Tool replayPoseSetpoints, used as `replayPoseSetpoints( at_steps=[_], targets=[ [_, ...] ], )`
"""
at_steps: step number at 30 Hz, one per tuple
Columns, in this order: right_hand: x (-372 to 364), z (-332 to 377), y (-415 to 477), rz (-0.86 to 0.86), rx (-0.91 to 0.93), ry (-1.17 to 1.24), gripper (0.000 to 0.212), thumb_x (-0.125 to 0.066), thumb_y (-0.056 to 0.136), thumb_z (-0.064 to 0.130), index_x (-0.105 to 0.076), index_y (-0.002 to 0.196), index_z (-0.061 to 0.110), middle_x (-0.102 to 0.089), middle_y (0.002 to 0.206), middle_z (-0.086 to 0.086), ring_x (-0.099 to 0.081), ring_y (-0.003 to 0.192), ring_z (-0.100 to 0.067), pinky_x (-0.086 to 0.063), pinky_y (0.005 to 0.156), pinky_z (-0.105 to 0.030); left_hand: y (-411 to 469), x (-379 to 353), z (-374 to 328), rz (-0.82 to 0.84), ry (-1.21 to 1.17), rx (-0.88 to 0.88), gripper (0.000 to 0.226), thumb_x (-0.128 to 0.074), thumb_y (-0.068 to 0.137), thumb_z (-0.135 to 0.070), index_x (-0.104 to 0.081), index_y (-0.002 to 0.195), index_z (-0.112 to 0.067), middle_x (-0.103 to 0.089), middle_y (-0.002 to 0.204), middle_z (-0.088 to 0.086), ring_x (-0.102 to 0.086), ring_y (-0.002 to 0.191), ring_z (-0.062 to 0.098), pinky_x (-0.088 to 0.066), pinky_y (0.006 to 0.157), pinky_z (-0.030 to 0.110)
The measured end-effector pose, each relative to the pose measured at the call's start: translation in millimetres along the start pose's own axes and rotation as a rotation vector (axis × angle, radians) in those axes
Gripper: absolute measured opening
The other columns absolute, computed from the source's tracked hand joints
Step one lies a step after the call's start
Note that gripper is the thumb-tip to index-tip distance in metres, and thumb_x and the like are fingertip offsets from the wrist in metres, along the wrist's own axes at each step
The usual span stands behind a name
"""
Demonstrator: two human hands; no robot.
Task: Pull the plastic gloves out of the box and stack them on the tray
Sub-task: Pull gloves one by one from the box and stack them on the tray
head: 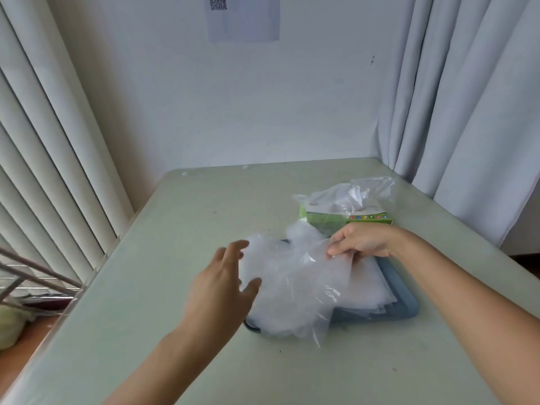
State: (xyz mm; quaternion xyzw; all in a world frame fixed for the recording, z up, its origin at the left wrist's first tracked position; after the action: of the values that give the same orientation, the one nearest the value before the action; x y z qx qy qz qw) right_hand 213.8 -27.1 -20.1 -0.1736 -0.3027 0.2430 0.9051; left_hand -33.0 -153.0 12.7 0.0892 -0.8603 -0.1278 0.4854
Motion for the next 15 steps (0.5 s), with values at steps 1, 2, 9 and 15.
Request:
replayPoseSetpoints(
  at_steps=[1, 2, 9, 15],
  targets=[
    [1, 1, 1, -0.027, -0.001, -0.027, 0.011, -0.062, 0.091, 0.011, -0.071, 0.084, 0.011, -0.065, 0.066, 0.004, -0.055, 0.053, -0.004, -0.043, 0.055, -0.016, 3, 6, -9, -0.068, 0.040, -0.075, 0.051, -0.060, 0.089, -0.035, -0.039, 0.136, -0.031, -0.048, 0.129, -0.014, -0.058, 0.101, 0.008, -0.042, 0.083, 0.018],
    [2, 2, 2, -0.069, 0.002, -0.057, 0.011, -0.063, 0.090, 0.011, -0.071, 0.083, 0.011, -0.062, 0.061, 0.004, -0.052, 0.049, -0.003, -0.039, 0.052, -0.016, 5, 7, -18, -0.097, 0.037, -0.151, 0.046, -0.056, 0.091, -0.034, -0.043, 0.136, -0.028, -0.047, 0.131, -0.012, -0.053, 0.109, 0.009, -0.037, 0.084, 0.015],
    [1, 11, 5, -0.171, 0.074, -0.018, 0.011, -0.065, 0.090, 0.016, -0.073, 0.090, 0.010, -0.054, 0.054, 0.004, -0.046, 0.047, -0.004, -0.033, 0.053, -0.019, 6, -40, -76, 0.051, 0.092, -0.484, 0.048, -0.035, 0.093, -0.037, -0.061, 0.124, -0.012, -0.062, 0.126, 0.003, -0.058, 0.118, 0.019, -0.041, 0.097, 0.021],
    [-5, -2, 1, -0.219, -0.026, -0.070, 0.015, -0.064, 0.089, 0.028, -0.071, 0.085, 0.015, -0.053, 0.053, 0.002, -0.035, 0.045, -0.010, -0.023, 0.044, -0.020, 17, -95, -60, 0.588, 0.367, -0.331, 0.053, -0.015, 0.106, -0.030, -0.002, 0.152, -0.009, 0.010, 0.160, 0.011, 0.011, 0.147, 0.026, 0.005, 0.117, 0.039]
  ],
)
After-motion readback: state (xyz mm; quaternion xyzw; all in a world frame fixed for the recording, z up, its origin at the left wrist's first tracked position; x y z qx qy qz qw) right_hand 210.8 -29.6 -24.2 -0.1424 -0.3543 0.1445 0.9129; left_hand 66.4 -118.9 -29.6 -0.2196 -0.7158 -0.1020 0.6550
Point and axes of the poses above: each hand's wrist, its own y-axis towards the middle knuckle, its own x-axis out of the back of the hand, z = x × y, the point moved 5 cm from there along y, towards the middle knuckle
